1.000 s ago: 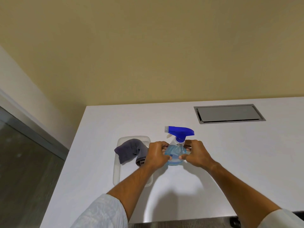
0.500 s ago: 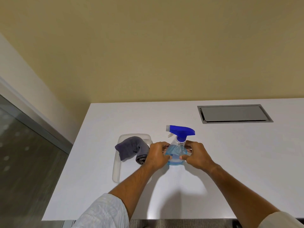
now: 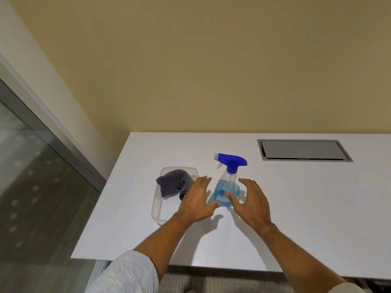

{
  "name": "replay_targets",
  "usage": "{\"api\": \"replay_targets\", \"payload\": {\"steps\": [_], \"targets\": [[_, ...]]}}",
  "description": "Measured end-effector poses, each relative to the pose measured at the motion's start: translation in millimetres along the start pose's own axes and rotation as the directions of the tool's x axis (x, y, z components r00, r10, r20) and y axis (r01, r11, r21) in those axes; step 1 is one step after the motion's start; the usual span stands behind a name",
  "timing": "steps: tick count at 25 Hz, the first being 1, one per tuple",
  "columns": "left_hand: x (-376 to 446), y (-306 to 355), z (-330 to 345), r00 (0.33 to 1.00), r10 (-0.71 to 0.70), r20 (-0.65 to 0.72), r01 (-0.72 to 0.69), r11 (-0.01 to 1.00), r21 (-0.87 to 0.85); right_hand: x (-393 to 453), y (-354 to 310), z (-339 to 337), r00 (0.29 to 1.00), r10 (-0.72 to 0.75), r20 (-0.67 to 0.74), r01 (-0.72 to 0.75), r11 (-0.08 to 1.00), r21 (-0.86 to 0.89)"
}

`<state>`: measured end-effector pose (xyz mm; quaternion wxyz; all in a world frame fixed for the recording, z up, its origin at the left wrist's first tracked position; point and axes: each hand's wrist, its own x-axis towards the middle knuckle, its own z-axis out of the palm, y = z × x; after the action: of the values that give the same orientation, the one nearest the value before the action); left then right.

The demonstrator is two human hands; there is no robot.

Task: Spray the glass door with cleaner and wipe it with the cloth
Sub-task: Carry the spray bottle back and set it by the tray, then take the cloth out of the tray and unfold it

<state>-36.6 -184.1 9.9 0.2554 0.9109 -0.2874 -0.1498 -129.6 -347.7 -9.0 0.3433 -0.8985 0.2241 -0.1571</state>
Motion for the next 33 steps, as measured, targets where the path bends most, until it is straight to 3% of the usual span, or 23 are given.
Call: {"api": "replay_targets", "payload": {"steps": [2,8,15,22,26,29,33], "targets": [[-14.5,-1.6,-2.3,1.0,0.021,0.006,-0.022,0.994,0.11,-14.6,-7.5,-0.8,0.995,-0.09,-0.037,0.089,0.996,-0.019],[-54.9,-18.4,-7.9,0.995,0.052,-0.089,-0.021,0.949,0.314,-41.5,-37.4,7.2,0.96,-0.265,0.087,0.273,0.957,-0.095],[-67.1,-58.9,-37.1,0.987,-0.012,-0.163,0.065,0.944,0.324,-29.9,-82.2,35.4,0.932,-0.322,0.166,0.347,0.925,-0.156],[-38.6,-116.1,-60.3,0.982,-0.121,-0.147,0.148,0.972,0.181,12.0,-115.8,91.5,0.945,-0.206,0.253,0.255,0.951,-0.175],[-7.7,-140.0,-71.7,0.977,-0.092,-0.191,0.117,0.985,0.126,42.8,-125.0,117.1,0.952,-0.073,0.296,0.131,0.975,-0.182],[13.8,-149.1,-76.3,0.987,-0.079,-0.14,0.098,0.985,0.138,63.3,-129.4,126.1,0.946,0.022,0.322,0.052,0.974,-0.221],[33.7,-155.5,-76.5,0.995,-0.07,-0.073,0.081,0.983,0.162,85.1,-135.4,133.5,0.939,0.04,0.342,0.067,0.952,-0.298]]}}
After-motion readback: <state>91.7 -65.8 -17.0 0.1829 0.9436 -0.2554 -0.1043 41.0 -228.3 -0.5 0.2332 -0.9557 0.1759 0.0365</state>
